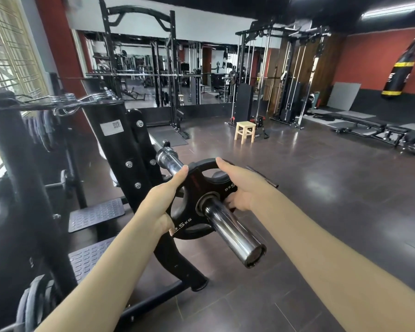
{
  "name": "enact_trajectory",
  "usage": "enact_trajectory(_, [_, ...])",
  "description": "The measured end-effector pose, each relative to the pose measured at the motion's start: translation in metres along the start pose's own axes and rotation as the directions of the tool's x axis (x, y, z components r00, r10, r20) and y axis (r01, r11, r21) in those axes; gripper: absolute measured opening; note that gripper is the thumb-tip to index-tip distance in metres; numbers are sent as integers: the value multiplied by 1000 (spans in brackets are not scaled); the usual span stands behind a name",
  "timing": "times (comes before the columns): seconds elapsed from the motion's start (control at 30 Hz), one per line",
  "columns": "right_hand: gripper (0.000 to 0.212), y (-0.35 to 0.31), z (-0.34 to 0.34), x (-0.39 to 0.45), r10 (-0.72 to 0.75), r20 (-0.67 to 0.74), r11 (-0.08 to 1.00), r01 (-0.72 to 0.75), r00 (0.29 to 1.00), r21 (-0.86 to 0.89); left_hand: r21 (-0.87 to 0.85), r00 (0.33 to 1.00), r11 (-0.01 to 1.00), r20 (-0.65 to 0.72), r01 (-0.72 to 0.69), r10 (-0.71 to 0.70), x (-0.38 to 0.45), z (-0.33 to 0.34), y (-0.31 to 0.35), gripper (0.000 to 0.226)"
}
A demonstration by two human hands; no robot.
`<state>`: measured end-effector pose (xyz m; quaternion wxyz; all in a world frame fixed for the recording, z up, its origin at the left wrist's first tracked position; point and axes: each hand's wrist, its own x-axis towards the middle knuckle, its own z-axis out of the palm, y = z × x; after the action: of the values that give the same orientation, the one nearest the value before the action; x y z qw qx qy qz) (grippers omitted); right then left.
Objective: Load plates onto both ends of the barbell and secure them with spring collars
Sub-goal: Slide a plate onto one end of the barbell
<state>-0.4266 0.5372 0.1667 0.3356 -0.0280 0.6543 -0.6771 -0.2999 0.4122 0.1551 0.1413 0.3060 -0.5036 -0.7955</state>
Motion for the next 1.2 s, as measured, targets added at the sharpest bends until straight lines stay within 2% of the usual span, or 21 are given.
enact_trajectory(0.1, [57,-12,19,26,0,3,999,0,1000,-34,30,999,999,5,-42,42,26,-8,15,62])
enact_trajectory(0.2, [43,-25,40,54,1,4,999,-1,1000,-47,12,998,998,13,-57,57,60,-18,30,89])
enact_trajectory(0.4, [54,-51,88,110,-1,-18,999,0,1000,-54,47,997,997,-45,-61,63,129,-45,66,75])
enact_trajectory(0.53, [56,-67,120,139,-17,-56,998,14,998,-64,95,994,991,-42,-92,96,160,-56,95,53])
enact_trajectory(0.67, [43,-78,132,156,20,-78,1000,-20,997,-3,75,999,997,-51,-12,16,176,-62,110,60])
enact_trajectory(0.77, [48,-75,127,156,33,-63,999,-34,997,-16,124,1000,992,-22,14,-11,180,-64,108,50])
enact_trajectory(0.83, [51,-71,126,153,4,-90,999,-8,996,-45,154,999,987,-4,41,-41,177,-66,108,55])
enact_trajectory(0.9, [54,-69,128,148,-47,-172,996,34,984,-81,191,999,980,12,48,-51,173,-69,109,53])
enact_trajectory(0.97, [43,-68,133,140,-151,-292,984,117,944,-131,199,1000,980,-2,-17,17,165,-74,106,37])
enact_trajectory(1.07, [34,-61,149,117,-401,-405,884,230,821,-408,239,977,951,-39,-194,209,140,-83,102,22])
enact_trajectory(1.13, [25,-49,166,100,-594,-319,745,356,739,-564,233,959,937,-50,-261,279,117,-97,100,22])
enact_trajectory(1.2, [14,-31,185,85,-714,-147,617,515,684,-595,217,957,938,-40,-272,287,94,-123,97,20])
